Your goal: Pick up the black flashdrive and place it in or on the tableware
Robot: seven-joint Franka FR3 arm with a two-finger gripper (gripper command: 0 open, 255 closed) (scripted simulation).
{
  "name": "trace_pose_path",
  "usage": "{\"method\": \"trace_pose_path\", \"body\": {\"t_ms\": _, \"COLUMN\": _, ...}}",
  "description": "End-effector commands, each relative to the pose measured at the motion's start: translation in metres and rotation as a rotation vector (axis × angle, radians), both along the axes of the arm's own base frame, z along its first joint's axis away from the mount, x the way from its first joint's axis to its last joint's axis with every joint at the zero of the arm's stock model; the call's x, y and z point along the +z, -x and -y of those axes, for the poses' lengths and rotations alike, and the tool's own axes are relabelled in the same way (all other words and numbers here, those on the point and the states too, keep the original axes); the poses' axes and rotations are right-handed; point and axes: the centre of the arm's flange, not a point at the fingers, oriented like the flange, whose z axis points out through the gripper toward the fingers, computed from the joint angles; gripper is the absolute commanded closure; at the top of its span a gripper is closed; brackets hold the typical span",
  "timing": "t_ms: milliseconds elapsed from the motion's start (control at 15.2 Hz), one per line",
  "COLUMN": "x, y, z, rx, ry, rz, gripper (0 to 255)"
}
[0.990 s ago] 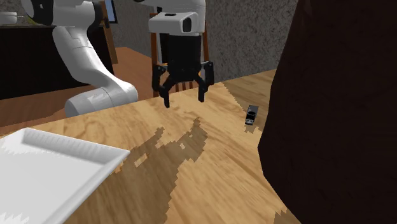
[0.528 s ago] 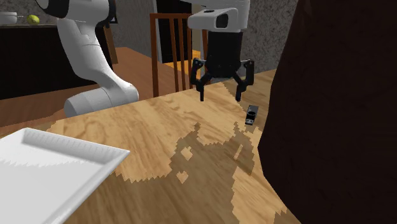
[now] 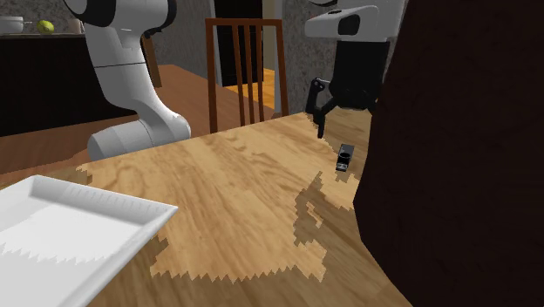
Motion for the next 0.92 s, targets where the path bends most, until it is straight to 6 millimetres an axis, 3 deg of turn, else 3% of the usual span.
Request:
{"method": "trace_pose_path", "body": {"t_ms": 0, "x": -0.009, "y": -0.002, "z": 0.000, "rx": -0.015, "ry": -0.001, "rz": 0.001, "gripper": 0}}
{"method": "trace_pose_path", "body": {"t_ms": 330, "x": -0.033, "y": -0.002, "z": 0.000, "rx": -0.015, "ry": -0.001, "rz": 0.001, "gripper": 0}}
{"method": "trace_pose_path", "body": {"t_ms": 792, "x": -0.033, "y": -0.002, "z": 0.000, "rx": -0.015, "ry": -0.001, "rz": 0.001, "gripper": 0}}
{"method": "trace_pose_path", "body": {"t_ms": 858, "x": -0.033, "y": -0.002, "z": 0.000, "rx": -0.015, "ry": -0.001, "rz": 0.001, "gripper": 255}}
